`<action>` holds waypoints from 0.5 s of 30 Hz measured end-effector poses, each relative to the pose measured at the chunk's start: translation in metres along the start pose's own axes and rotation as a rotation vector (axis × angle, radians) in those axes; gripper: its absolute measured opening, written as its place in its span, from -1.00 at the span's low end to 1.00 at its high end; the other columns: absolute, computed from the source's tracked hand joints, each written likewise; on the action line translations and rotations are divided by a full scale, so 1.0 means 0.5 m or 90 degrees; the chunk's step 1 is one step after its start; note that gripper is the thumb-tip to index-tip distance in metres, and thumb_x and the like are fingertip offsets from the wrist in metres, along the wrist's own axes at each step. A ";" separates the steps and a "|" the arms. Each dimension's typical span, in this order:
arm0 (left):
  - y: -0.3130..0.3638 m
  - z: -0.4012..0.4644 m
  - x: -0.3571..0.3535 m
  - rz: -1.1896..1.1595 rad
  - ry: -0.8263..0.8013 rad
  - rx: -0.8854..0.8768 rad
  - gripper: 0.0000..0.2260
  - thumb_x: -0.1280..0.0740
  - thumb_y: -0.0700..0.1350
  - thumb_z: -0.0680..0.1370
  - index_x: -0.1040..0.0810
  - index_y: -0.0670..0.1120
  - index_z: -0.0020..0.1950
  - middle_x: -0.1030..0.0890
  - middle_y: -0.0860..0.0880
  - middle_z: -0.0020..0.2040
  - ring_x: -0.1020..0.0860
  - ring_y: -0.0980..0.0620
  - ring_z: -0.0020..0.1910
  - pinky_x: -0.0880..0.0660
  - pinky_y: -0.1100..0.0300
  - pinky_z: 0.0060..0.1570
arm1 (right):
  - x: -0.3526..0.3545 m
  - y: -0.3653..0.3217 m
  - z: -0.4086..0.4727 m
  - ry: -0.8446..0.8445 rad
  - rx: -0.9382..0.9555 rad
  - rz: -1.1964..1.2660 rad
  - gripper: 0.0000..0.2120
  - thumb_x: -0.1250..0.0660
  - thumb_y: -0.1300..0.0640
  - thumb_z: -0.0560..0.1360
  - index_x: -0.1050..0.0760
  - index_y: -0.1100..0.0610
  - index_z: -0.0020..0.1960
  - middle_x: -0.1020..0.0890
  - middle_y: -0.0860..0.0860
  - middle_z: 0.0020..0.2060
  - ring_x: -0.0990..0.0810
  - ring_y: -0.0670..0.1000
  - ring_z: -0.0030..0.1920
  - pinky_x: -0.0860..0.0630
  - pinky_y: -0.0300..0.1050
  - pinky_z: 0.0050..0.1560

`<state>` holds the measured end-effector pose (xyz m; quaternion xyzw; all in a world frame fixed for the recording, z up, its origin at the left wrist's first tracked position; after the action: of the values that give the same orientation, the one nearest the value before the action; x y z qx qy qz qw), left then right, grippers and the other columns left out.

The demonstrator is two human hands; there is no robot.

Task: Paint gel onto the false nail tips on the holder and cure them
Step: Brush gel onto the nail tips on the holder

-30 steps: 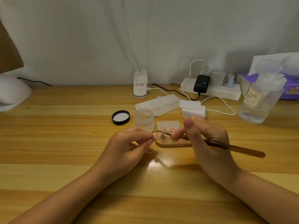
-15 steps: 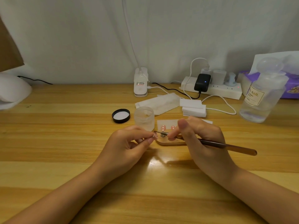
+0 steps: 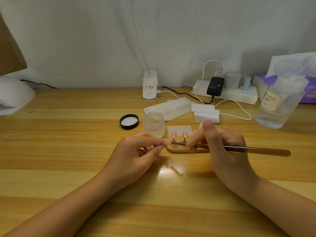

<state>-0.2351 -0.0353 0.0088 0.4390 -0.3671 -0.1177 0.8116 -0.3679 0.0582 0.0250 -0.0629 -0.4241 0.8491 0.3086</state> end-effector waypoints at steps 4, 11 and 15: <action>0.001 0.000 -0.001 -0.001 0.001 -0.001 -0.73 -0.38 -0.27 0.45 -0.62 0.14 -0.13 -0.62 0.02 -0.20 -0.46 0.12 -0.34 -0.41 0.15 -0.37 | -0.011 -0.007 0.003 -0.037 0.033 -0.053 -0.62 -0.09 -0.02 0.50 -0.59 0.12 -0.27 -0.60 -0.15 -0.33 -0.58 -0.24 -0.26 -0.38 -0.48 -0.20; -0.002 0.001 -0.001 -0.005 0.002 0.004 -0.74 -0.38 -0.28 0.45 -0.63 0.11 -0.13 -0.61 0.01 -0.21 -0.46 0.08 -0.34 -0.41 0.12 -0.36 | -0.016 -0.006 0.002 -0.049 0.045 -0.066 -0.65 -0.12 -0.07 0.50 -0.58 0.05 -0.27 -0.64 -0.07 -0.34 -0.62 -0.17 -0.22 -0.45 -0.42 -0.14; 0.001 0.000 0.000 -0.006 0.004 0.003 -0.71 -0.38 -0.27 0.45 -0.60 0.16 -0.12 -0.61 -0.01 -0.20 -0.48 0.02 -0.32 -0.42 0.09 -0.34 | -0.013 -0.006 0.000 -0.043 0.035 -0.039 -0.62 -0.11 -0.10 0.51 -0.57 0.04 -0.31 -0.63 -0.03 -0.38 -0.60 -0.14 -0.29 -0.45 -0.37 -0.19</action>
<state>-0.2354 -0.0352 0.0090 0.4430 -0.3626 -0.1192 0.8112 -0.3614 0.0557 0.0263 -0.0127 -0.4129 0.8521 0.3213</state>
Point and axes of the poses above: each hand's wrist, its own z-axis towards the middle knuckle, its own x-axis out of the back of the hand, y = z × x, the point moved 7 cm from there along z, towards the middle knuckle
